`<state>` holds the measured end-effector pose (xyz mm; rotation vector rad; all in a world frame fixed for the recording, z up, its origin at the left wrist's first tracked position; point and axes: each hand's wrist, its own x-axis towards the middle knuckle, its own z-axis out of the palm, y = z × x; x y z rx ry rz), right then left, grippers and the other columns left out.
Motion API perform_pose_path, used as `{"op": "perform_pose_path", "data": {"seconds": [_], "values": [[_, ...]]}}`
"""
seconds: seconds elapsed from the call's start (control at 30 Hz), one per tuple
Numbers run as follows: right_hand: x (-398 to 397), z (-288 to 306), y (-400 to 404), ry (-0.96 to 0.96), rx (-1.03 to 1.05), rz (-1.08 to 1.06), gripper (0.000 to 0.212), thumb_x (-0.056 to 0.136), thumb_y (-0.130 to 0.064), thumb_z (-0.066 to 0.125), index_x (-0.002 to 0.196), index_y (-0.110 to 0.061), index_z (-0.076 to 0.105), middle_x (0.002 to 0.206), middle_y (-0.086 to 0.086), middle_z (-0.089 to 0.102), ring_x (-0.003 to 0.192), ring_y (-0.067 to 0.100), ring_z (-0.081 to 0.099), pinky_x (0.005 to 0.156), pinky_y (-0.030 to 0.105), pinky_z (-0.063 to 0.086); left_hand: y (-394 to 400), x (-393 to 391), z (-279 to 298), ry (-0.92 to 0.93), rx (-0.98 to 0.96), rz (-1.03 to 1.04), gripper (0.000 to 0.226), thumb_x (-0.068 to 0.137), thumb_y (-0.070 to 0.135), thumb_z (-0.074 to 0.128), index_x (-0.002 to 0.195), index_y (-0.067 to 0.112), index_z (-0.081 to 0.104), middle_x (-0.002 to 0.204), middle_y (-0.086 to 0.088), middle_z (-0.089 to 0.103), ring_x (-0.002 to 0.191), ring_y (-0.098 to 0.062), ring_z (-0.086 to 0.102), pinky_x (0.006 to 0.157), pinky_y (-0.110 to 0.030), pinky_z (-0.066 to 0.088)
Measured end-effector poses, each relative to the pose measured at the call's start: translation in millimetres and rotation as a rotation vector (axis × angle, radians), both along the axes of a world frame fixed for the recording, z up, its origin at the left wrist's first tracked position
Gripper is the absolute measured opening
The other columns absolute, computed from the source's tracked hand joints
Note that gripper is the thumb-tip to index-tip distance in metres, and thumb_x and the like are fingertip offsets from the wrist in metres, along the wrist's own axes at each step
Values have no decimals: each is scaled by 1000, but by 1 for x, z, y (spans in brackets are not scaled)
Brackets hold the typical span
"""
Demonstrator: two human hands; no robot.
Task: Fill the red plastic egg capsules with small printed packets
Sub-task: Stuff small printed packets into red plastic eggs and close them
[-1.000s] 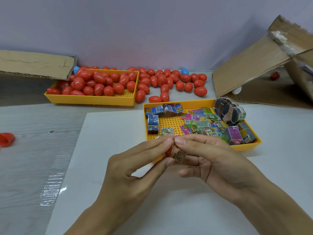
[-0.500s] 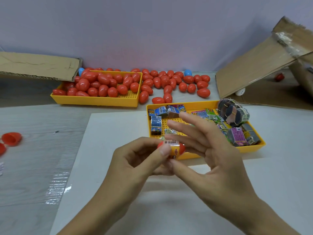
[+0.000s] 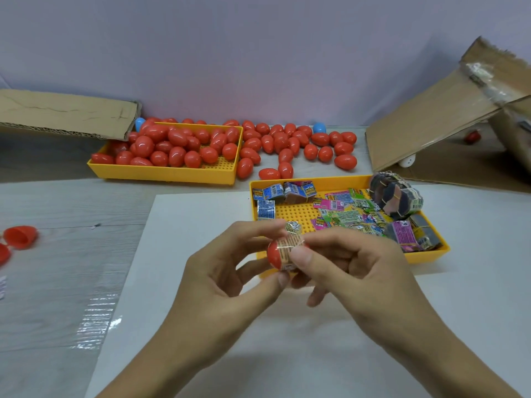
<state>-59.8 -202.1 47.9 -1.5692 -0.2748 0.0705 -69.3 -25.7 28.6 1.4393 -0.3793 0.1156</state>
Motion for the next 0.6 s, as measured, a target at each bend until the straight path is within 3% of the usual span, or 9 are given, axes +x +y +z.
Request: {"op": "perform_pose_path", "data": {"seconds": [0.07,0.17,0.3,0.43,0.6], "values": [[-1,-2,-1,-72,-42,-64,22,73,-22,78,95,-25,77,85,-1,76,76,18,73,56,26,57,1,0,0,85,-38,35,45,74,19,71,118,27,68,112,-6,69,103,-24,68,82,-27,56],[-2,-3,1,-243,-150,-110,29,74,-16,80,101,-24,75,93,-8,74,88,14,71,65,20,57,0,1,2,200,-96,84,34,75,34,68,106,21,74,103,-11,72,88,-31,72,75,-31,57],[-3,-5,1,-370,-213,-62,32,78,-4,76,107,-18,72,103,-9,71,99,17,68,69,20,56,-4,1,3,202,-62,110,27,78,38,69,91,17,77,87,-12,75,79,-27,74,69,-29,59],[1,-5,-3,-184,-63,-13,38,79,-1,67,110,-20,71,109,-2,72,107,19,66,73,27,58,-1,1,2,164,-62,145,29,68,30,80,96,22,77,93,-9,76,88,-24,74,75,-30,60],[4,2,-2,19,116,-42,22,78,-19,69,98,-17,77,87,5,75,78,14,70,50,30,56,1,1,-1,57,-64,103,34,68,8,84,98,20,77,99,-6,76,98,-21,72,78,-23,58]]}}
